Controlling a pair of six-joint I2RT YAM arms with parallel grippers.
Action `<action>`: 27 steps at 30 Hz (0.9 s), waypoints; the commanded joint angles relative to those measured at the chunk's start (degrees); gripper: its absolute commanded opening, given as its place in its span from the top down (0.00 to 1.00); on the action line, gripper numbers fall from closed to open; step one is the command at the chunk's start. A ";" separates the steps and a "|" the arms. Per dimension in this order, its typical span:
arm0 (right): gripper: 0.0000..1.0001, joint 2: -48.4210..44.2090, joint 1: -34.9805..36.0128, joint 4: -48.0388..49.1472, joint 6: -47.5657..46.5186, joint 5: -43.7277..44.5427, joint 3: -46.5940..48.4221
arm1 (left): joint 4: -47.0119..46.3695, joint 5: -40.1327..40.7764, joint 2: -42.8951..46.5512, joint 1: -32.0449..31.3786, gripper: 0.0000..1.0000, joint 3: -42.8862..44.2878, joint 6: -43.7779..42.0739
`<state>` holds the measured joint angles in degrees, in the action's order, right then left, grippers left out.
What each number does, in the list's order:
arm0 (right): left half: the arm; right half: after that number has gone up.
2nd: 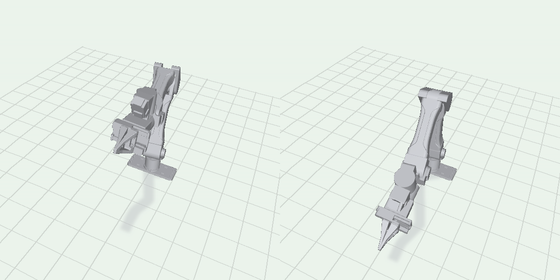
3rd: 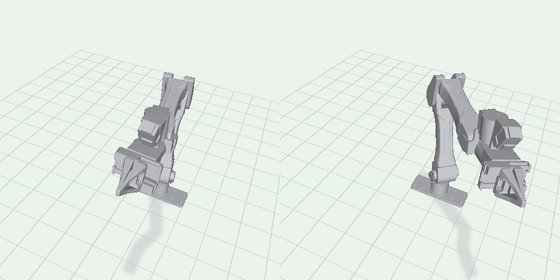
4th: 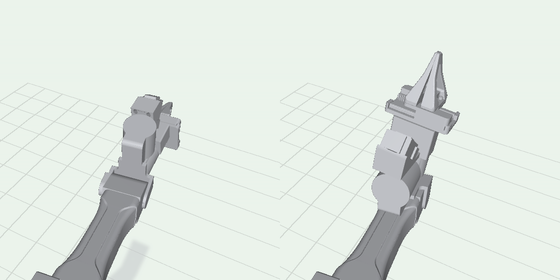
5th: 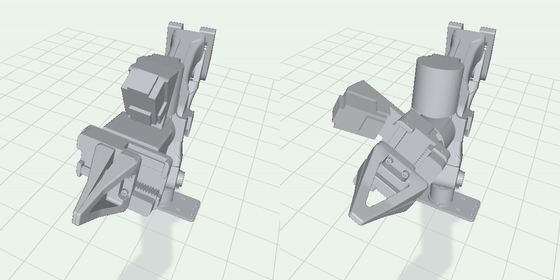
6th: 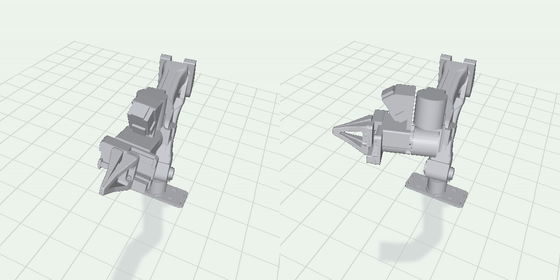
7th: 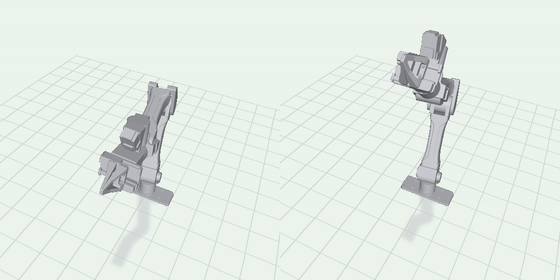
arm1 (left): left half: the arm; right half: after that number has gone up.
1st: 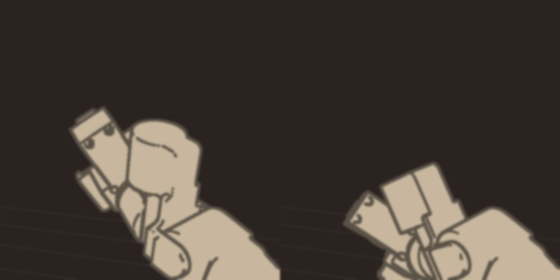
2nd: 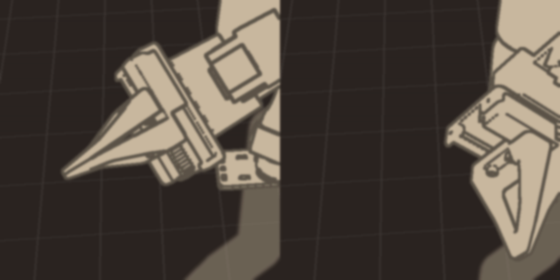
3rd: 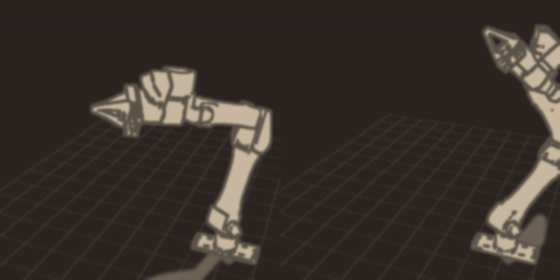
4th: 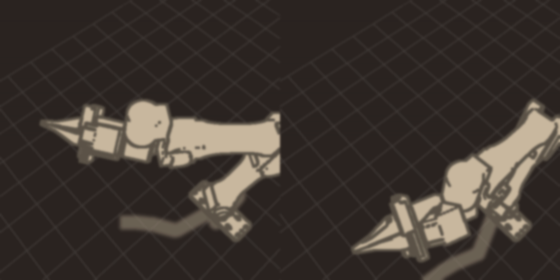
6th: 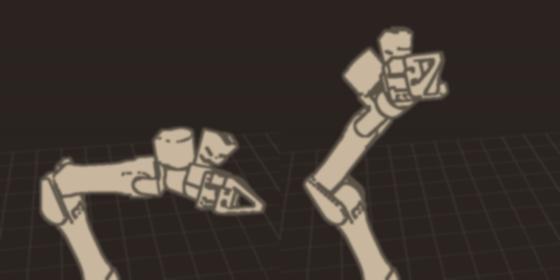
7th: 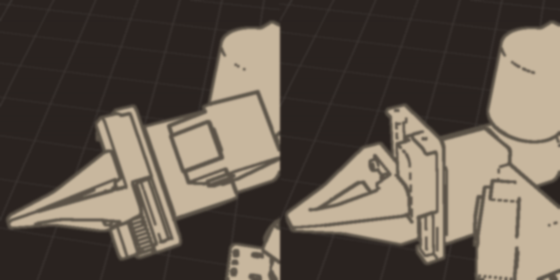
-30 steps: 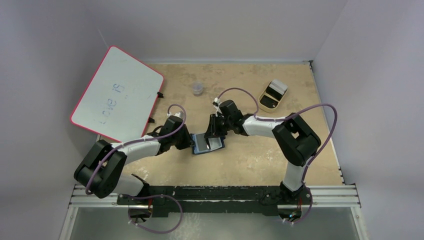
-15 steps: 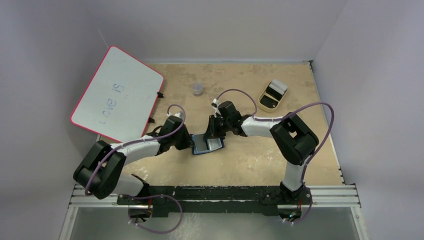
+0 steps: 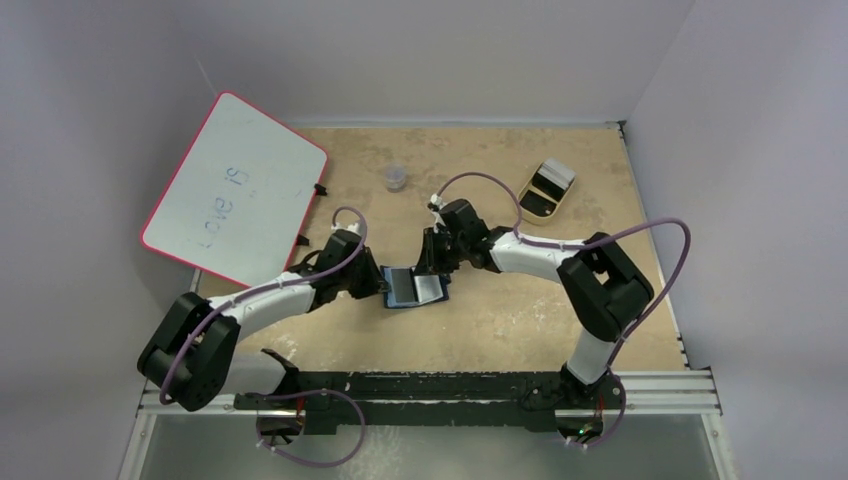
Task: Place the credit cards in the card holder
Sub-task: Insert the credit card into the card holder.
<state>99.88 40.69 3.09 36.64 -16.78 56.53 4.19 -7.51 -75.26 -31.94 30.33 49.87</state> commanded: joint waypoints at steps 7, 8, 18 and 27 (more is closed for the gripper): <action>0.86 3.89 0.19 4.03 -0.76 1.72 -0.63 | 1.25 0.24 1.02 -0.22 1.00 2.96 -1.64; 0.87 4.37 0.37 4.32 -0.74 1.27 -0.63 | 1.12 0.38 0.88 -0.21 1.00 2.91 -1.62; 0.90 6.22 1.84 6.01 0.10 0.59 -2.85 | -0.30 0.86 -1.56 -0.22 1.00 3.24 -1.60; 0.92 8.36 3.16 3.63 0.18 2.72 -1.64 | 3.28 4.05 -1.19 -0.22 0.95 4.77 -2.34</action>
<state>105.45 42.46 9.69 36.88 -15.97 54.74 5.89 -6.46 -76.86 -31.94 31.79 49.30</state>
